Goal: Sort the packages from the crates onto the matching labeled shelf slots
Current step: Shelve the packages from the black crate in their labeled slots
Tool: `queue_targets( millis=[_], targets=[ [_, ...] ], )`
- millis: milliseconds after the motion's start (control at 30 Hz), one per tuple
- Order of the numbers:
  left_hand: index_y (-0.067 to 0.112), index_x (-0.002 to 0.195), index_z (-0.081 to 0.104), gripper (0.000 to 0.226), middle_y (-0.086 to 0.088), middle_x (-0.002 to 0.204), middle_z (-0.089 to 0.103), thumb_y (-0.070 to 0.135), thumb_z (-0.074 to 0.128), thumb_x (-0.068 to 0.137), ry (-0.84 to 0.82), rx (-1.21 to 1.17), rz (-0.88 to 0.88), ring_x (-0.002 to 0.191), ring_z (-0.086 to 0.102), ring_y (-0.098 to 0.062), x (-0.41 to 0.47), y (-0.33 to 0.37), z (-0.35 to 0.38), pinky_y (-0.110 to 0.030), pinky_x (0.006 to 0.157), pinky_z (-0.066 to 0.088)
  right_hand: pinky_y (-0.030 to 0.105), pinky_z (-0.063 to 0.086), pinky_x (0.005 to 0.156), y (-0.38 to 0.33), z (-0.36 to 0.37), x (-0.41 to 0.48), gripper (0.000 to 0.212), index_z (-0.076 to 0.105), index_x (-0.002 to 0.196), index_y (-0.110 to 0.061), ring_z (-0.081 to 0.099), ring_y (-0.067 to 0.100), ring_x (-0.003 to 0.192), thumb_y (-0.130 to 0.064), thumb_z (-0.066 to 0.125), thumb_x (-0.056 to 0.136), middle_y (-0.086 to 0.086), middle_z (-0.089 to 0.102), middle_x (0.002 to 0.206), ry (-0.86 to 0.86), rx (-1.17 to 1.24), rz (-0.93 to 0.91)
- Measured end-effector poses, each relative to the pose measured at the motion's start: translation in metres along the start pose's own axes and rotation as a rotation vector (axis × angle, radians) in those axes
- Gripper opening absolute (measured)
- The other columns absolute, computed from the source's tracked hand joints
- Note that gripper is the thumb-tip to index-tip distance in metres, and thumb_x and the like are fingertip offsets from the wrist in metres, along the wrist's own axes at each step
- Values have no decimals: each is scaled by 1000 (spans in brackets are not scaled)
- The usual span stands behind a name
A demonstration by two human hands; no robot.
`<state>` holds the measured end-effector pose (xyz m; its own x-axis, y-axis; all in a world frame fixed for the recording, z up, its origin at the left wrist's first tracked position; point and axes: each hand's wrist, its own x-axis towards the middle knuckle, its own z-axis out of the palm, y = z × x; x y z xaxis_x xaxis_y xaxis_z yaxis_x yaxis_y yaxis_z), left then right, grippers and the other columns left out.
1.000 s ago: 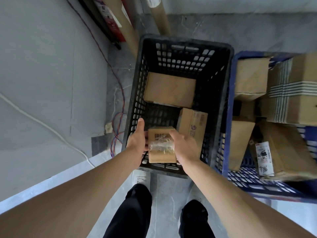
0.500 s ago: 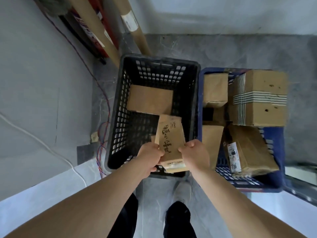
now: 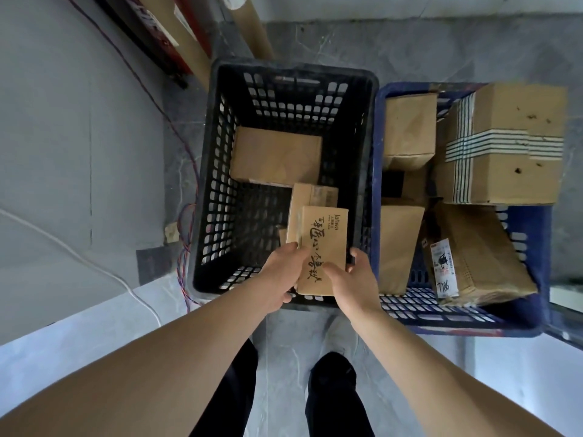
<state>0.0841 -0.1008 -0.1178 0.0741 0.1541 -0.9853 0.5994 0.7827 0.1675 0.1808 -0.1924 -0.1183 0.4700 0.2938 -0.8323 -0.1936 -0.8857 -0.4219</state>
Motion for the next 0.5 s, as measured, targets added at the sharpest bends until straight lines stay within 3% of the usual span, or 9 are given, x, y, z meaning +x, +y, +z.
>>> queue_targets(
  millis=[100,200,333,400,500],
  targets=[
    [31,114,62,45,-5,112,67,65,37,98,-16,-80,-18,107,62,-30,-3,7,-3,-48,86,40,36,55,90,-5,1,4,37,56,132,-35,69,16,105,-41,62,96,-10,73,115,-15,-15,-32],
    [22,103,61,61,-11,112,67,70,24,99,-19,-216,-19,101,63,-32,-3,14,-16,-42,72,43,44,56,85,-13,-2,5,55,70,114,-22,71,18,100,-67,45,92,-2,76,106,30,223,57],
    [-2,117,62,86,-18,110,73,74,28,96,56,-342,44,103,68,-33,-2,21,-26,-52,99,47,50,45,97,-21,-3,7,62,61,74,-16,67,22,103,-66,36,101,2,75,94,103,408,106],
    [1,120,63,82,-17,109,74,74,38,94,92,-371,83,103,70,-34,-2,27,-28,-55,99,51,51,47,98,-30,-4,5,59,60,76,-16,69,23,102,-63,36,104,4,76,95,107,456,79],
    [16,110,70,57,-13,106,76,65,45,96,69,-399,142,102,71,-32,-4,33,-31,-53,94,54,51,51,96,-44,-5,6,54,63,107,-19,71,24,102,-66,35,103,9,77,102,88,486,29]
  ],
)
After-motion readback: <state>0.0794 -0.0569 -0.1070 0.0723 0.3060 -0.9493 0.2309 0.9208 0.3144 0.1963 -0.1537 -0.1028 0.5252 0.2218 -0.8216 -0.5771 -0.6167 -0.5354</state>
